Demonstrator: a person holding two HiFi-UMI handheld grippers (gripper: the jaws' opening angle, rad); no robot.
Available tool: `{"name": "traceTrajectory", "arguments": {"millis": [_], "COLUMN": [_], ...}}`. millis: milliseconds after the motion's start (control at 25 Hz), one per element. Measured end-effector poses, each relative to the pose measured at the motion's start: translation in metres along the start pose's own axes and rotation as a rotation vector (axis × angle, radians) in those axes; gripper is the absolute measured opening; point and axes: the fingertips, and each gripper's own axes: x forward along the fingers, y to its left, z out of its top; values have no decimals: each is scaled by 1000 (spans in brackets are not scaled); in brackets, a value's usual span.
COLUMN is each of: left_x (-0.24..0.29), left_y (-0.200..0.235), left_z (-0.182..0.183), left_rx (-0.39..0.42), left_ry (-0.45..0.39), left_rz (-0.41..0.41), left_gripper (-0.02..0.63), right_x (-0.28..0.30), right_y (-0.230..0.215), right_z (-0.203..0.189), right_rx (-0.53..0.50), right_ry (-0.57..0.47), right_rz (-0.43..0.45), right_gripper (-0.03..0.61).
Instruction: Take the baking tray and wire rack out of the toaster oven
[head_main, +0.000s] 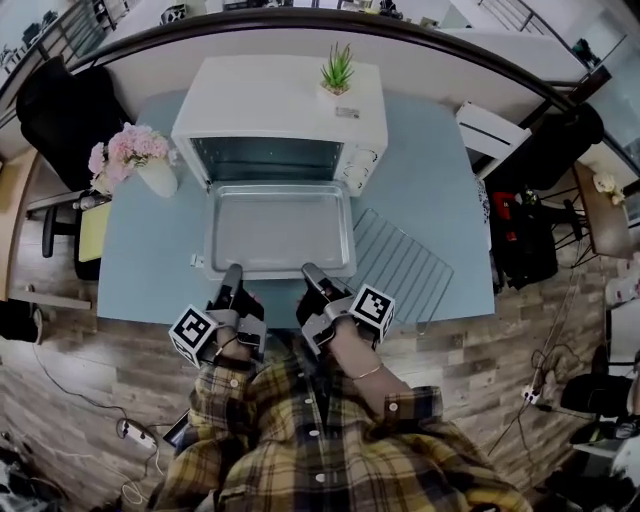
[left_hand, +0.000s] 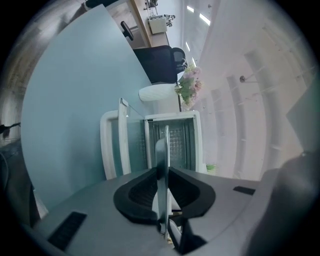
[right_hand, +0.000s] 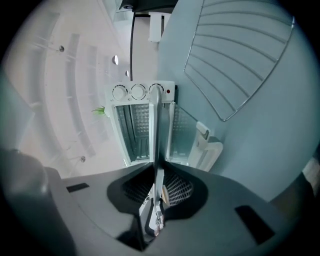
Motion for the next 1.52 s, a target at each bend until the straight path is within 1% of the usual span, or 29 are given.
{"name": "traceTrajectory", "arguments": {"millis": [120,240,320,440,600,720,800,920,1080,1200,1520], "left_x": [-5,5,15,24,36,44,45,44,47,50,58], "left_y": [3,-7,-13,-9,-9,-10,-5,5,14,26,56], "left_z": [-25,-54,-79,-117,-174,-215,-235,-255,-276,-281,-277], "left_rx": [10,17,32,78,93,78,87,112,124,126,102], "left_ry": [55,126,188,297,432,526,577,639,688,704,691], "left_rz": [18,-14,-31,-4,-10,-29,-16,22,52,77,163], "left_gripper": [63,64,64,64,64,66,66,66,66,66,67], "right_x": [-27,-55,-75,-109,-158,-192,-211,-231,-248,-250,-240], "right_y": [0,-4,-6,-11,-20,-30,-38,-48,-57,-68,-93], "right_z": [9,24,39,63,92,108,114,120,129,132,138], "right_rx": [15,27,37,54,69,88,101,113,129,149,184], "right_ry": [-30,-93,-150,-245,-379,-470,-518,-572,-613,-627,-596], "right_rz": [7,14,22,35,47,47,41,27,12,-4,-61], "right_gripper": [66,67,67,67,67,67,67,67,67,67,72]}}
